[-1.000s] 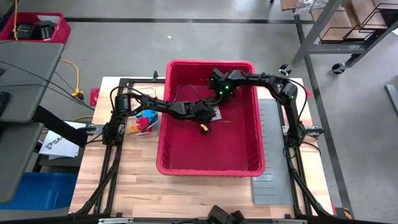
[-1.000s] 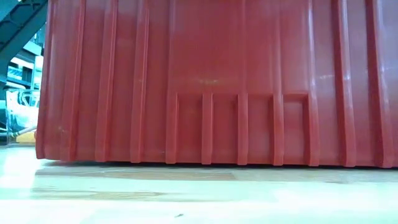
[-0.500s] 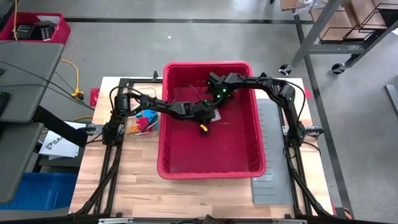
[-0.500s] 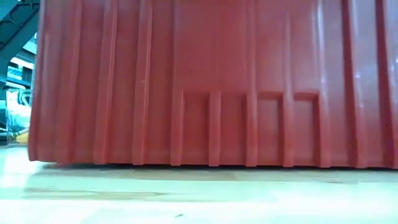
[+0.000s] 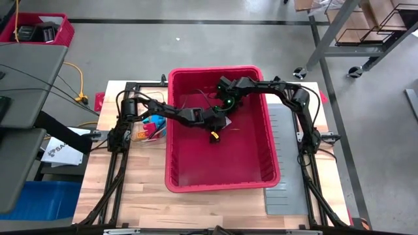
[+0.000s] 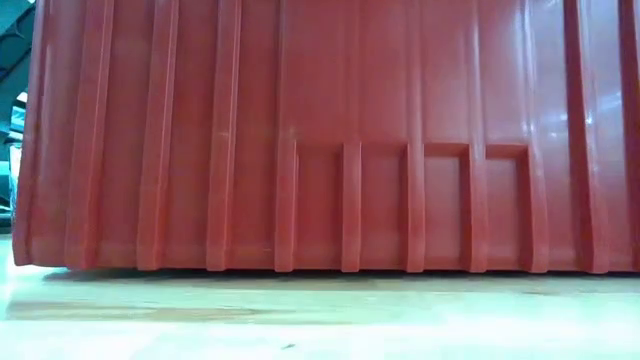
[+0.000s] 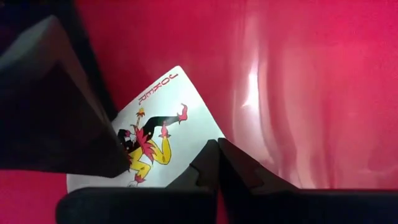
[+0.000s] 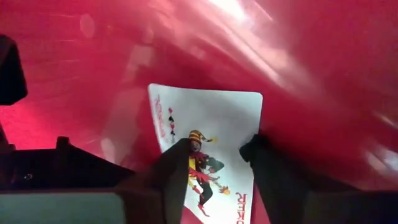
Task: Sort blocks
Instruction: Remove the game card from the bin
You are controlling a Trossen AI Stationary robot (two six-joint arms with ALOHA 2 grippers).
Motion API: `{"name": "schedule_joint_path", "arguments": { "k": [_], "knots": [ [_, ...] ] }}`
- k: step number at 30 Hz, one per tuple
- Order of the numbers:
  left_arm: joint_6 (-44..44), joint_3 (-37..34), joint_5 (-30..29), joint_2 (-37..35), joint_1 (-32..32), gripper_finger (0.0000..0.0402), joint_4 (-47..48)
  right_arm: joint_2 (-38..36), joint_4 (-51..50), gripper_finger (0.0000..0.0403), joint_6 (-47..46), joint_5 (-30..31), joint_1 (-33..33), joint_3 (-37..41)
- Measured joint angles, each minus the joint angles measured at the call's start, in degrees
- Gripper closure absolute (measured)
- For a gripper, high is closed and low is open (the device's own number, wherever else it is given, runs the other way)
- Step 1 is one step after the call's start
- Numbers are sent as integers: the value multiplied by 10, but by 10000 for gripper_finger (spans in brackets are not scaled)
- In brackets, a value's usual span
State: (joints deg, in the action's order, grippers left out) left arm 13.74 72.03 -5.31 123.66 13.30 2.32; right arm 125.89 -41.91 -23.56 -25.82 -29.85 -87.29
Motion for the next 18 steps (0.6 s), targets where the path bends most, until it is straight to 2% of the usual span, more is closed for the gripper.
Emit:
{"name": "schedule_joint_path", "arguments": {
  "k": [5, 14, 18],
  "knots": [
    [-11, 0, -25, 10, -1, 402, -20, -1, -6, 263, -14, 16, 3, 0],
    [35, -25, -98, 16, -1, 402, -113, 1, -4, 265, -26, -23, -3, 0],
    [45, -28, -104, 16, -1, 402, -123, -2, 5, 265, -5, -5, -5, 0]
  ]
}}
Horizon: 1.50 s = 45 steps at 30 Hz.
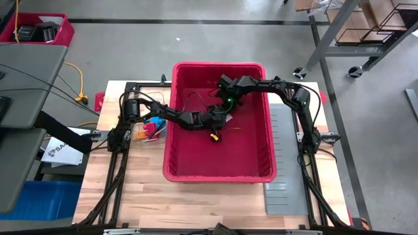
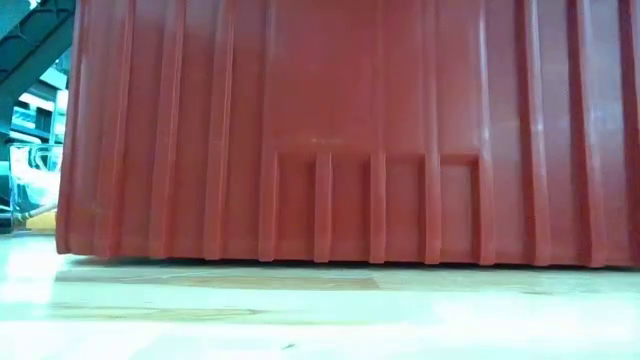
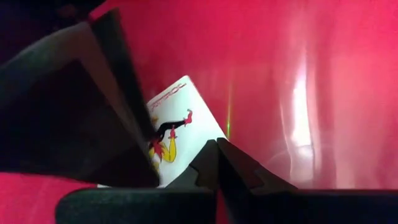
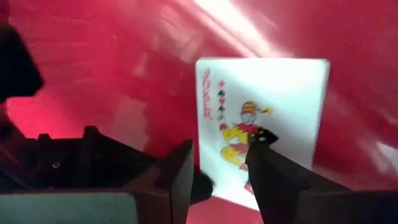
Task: Sort blocks
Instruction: Remove the game card from the bin
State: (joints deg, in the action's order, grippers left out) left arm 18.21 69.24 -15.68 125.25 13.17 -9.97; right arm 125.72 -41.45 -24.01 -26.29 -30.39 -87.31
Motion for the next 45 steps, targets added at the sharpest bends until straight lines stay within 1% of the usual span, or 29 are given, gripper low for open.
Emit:
{"name": "schedule_joint_path", "arguments": {
  "k": [3, 6, 7, 10, 12, 13, 16, 19, 24, 27, 30, 32, 33, 37, 40, 45],
  "knots": [
    [4, 1, 20, -1, 1, 401, 1, -16, -3, 265, 23, 20, -11, -3],
    [11, 4, 26, -2, -3, 401, 4, -39, -13, 265, 40, 74, -23, -8],
    [12, 5, 26, -8, -4, 401, 8, -44, -11, 265, 35, 80, -28, -12],
    [9, 6, 24, -31, -6, 401, 26, -53, -15, 265, 18, 62, -46, -22],
    [-3, 4, 28, -50, -3, 401, 46, -52, -18, 265, 5, 67, -53, -20],
    [-18, 3, 40, -59, 1, 401, 57, -51, -22, 265, 5, 72, -55, -19],
    [-70, 6, 100, -75, 21, 401, 97, -51, -17, 265, 2, 96, -56, -20],
    [-101, 7, 133, -71, 39, 401, 135, -51, -20, 265, -15, 101, -60, -19],
    [-79, 7, 137, -58, 52, 401, 118, -48, -20, 265, -21, 100, -61, -19],
    [-62, 8, 110, -51, 41, 401, 115, -46, -19, 265, -31, 104, -60, -20],
    [-56, 8, 104, -41, 38, 401, 101, -36, -17, 265, -40, 104, -54, -20],
    [-55, 8, 81, -38, 33, 401, 93, -19, -24, 265, -45, 116, -46, -21],
    [-55, 8, 79, -38, 32, 401, 93, -13, -28, 265, -51, 122, -42, -22],
    [-68, 8, 81, -37, 31, 401, 95, 12, -38, 265, -70, 133, -27, -25],
    [-86, 8, 87, -37, 33, 401, 97, 15, -39, 265, -70, 155, -18, -26],
    [-97, 8, 78, -37, 28, 401, 99, 16, -38, 265, -66, 131, -18, -25]
  ]
}}
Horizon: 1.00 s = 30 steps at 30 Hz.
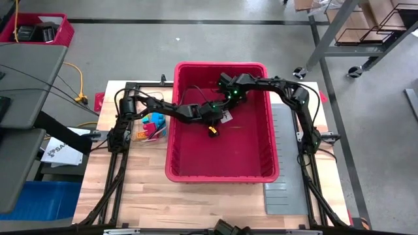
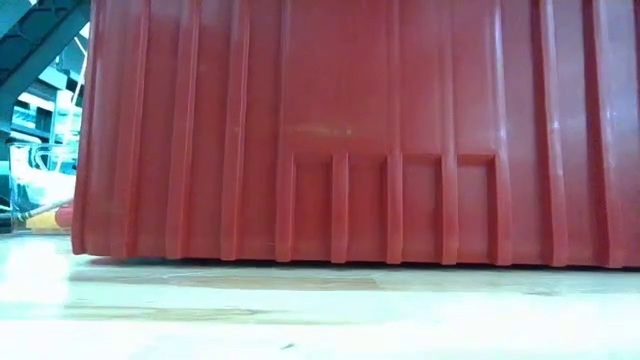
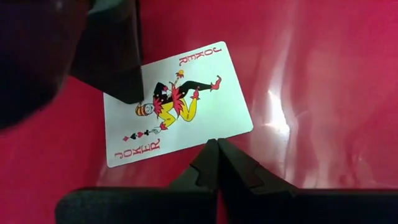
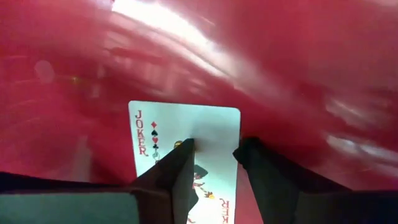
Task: Sort blocks
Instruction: Remove the game card from the bin
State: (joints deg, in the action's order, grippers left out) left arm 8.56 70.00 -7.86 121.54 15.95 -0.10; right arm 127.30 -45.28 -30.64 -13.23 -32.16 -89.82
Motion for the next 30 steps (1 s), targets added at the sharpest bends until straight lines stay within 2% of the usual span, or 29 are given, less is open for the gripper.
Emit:
{"name": "schedule_joint_path", "arguments": {
  "k": [5, 8, 11, 15, 18, 25, 27, 30],
  "knots": [
    [-11, 0, 36, -1, -7, 401, 9, 3, 10, 265, 19, -70, 3, 3],
    [-38, 0, 7, -2, -19, 401, 30, 3, 19, 265, 8, -73, 14, 4],
    [-40, 0, 21, -3, -23, 401, 35, 3, 21, 265, 2, -73, 23, 4],
    [-36, 0, 10, 2, -41, 402, 31, 3, 14, 265, 8, -68, 37, 3],
    [-28, -1, 7, 5, -50, 402, 25, 6, 11, 265, 13, -95, 47, 4],
    [-29, -8, -17, 5, -60, 401, 13, 12, 14, 267, 22, -111, 50, 3],
    [-28, -9, -24, 5, -60, 401, 12, 12, 16, 281, 23, -114, 50, 4],
    [-22, -9, -26, 10, -60, 401, 7, 13, 17, 335, 23, -121, 50, 5]
  ]
}}
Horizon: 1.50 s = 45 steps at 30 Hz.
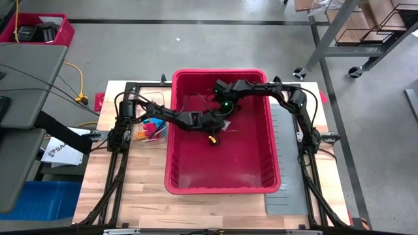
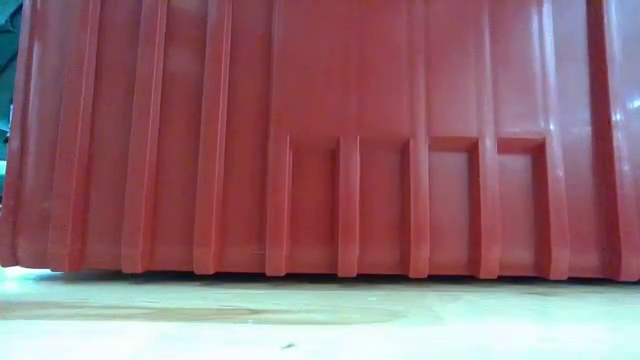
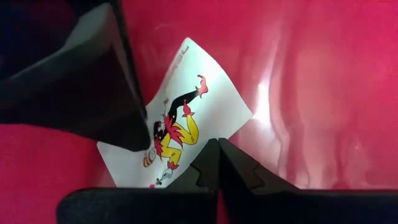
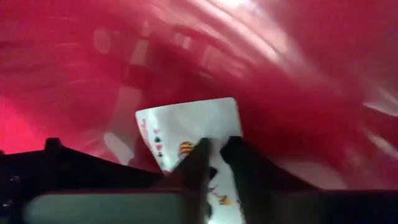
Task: Sort blocks
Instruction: Remove the game card from the bin
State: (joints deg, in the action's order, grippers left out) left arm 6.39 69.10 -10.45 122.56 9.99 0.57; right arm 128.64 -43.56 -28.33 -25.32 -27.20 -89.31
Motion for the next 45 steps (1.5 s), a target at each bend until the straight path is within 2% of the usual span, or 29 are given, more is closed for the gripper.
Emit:
{"name": "schedule_joint_path", "arguments": {
  "k": [3, 6, 15, 22, 38, 45],
  "knots": [
    [-4, 0, -17, 1, -1, 401, -13, 0, 21, 391, -10, -16, 1, 16],
    [1, -10, -30, 1, -5, 401, -34, 0, 61, 392, -30, -62, -1, 41],
    [3, -24, -47, 2, -3, 401, -64, 0, 76, 402, -42, -81, 0, 46],
    [22, -25, -92, -4, -14, 401, -72, 1, 70, 402, -26, -148, -2, 48],
    [79, -23, -134, -89, -17, 401, -1, -75, 76, 402, -42, -143, 2, 48],
    [95, 8, -151, -122, -17, 401, 53, -123, 70, 403, -50, -141, 2, 48]
  ]
}}
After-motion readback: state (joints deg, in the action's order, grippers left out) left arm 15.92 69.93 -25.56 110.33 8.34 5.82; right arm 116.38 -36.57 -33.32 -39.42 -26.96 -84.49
